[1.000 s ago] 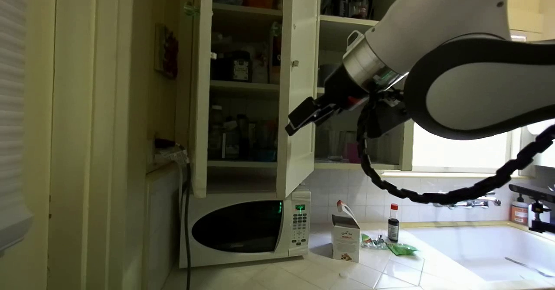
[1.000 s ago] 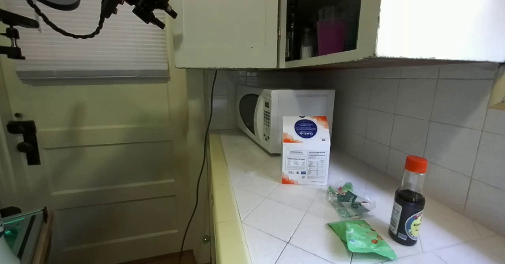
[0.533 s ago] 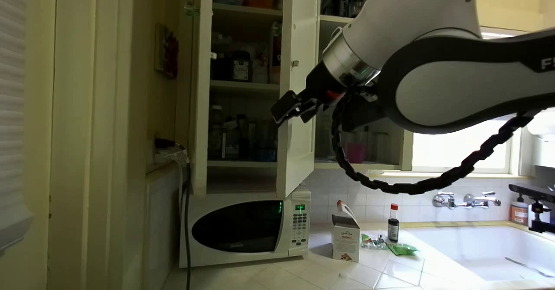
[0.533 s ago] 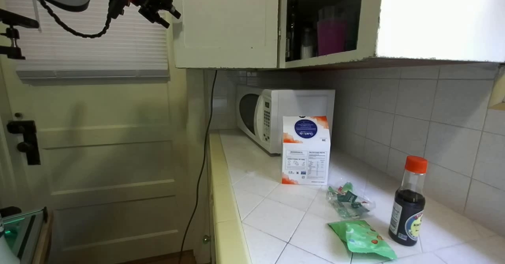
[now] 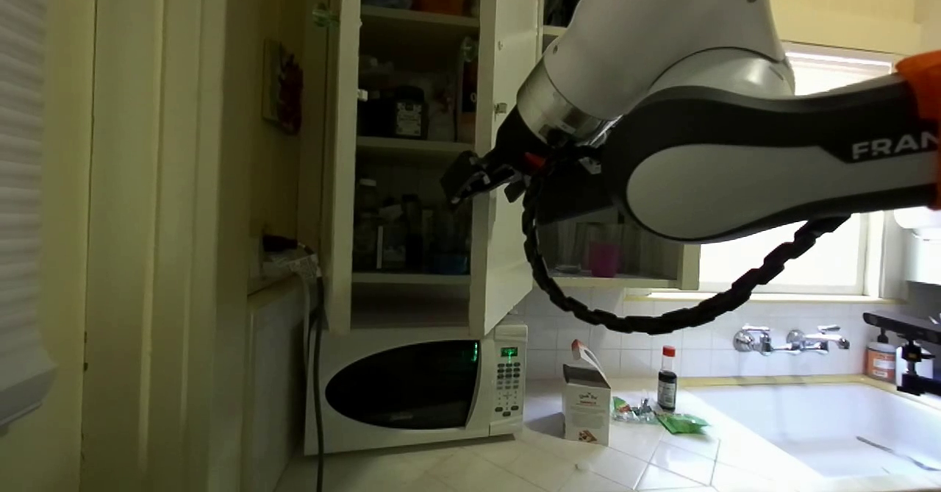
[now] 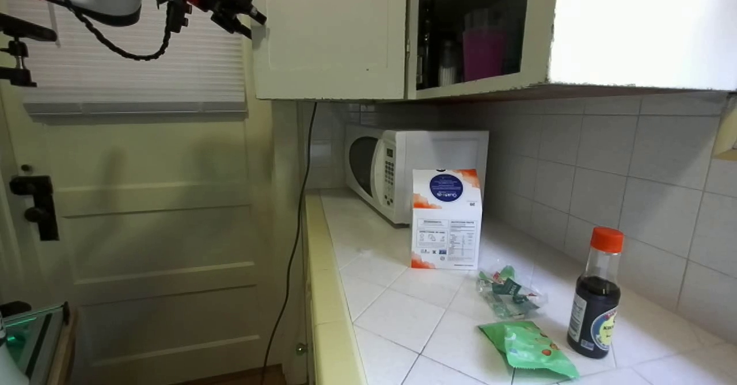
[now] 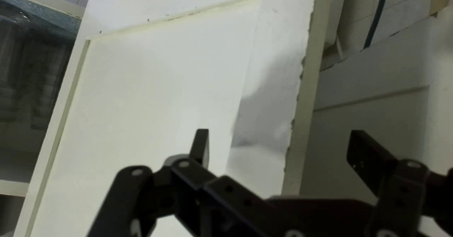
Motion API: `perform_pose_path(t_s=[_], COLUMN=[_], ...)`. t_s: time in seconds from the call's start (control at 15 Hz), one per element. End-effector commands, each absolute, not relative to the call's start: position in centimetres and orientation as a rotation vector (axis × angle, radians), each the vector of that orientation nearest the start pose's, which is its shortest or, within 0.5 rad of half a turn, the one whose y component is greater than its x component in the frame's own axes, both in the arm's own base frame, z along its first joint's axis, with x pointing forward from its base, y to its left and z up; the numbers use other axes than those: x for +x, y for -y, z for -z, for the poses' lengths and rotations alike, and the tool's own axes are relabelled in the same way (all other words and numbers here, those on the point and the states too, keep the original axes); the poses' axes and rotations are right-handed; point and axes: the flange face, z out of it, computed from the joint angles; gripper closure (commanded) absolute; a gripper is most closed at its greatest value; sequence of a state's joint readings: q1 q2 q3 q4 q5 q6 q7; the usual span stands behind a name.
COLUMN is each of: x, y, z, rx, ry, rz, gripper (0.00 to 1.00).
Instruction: Close the cabinet
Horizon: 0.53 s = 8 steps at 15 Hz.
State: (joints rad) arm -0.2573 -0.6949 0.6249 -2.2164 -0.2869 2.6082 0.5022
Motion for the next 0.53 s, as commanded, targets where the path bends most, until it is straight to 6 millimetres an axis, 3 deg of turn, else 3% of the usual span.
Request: perform_pose_path(t_s=[0.0,0.47], x=[36.6,33.8], y=[-25.1,-23.2], z=[-68.4,-66.6], rx=[-2.917,-3.041], ry=[0.047,-0.236], rz=[1.795,1.785], gripper=[0.0,0.0])
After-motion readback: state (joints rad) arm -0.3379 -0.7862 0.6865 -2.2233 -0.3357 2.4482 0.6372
